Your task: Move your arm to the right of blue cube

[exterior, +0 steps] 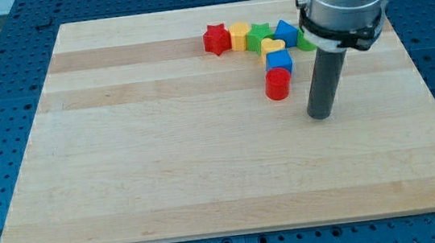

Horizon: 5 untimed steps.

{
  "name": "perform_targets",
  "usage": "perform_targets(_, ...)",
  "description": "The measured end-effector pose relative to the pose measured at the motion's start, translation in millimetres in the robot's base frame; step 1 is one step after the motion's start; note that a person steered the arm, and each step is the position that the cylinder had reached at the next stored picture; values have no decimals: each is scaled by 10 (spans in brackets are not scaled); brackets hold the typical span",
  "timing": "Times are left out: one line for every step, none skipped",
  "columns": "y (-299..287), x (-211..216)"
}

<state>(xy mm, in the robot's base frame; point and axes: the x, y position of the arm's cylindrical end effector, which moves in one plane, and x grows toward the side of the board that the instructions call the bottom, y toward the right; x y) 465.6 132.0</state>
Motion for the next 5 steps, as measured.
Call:
perform_targets(-1,-209)
perform_targets(-14,-385)
perform_targets(-14,-551)
perform_targets(-14,-628)
perform_targets(-14,-646)
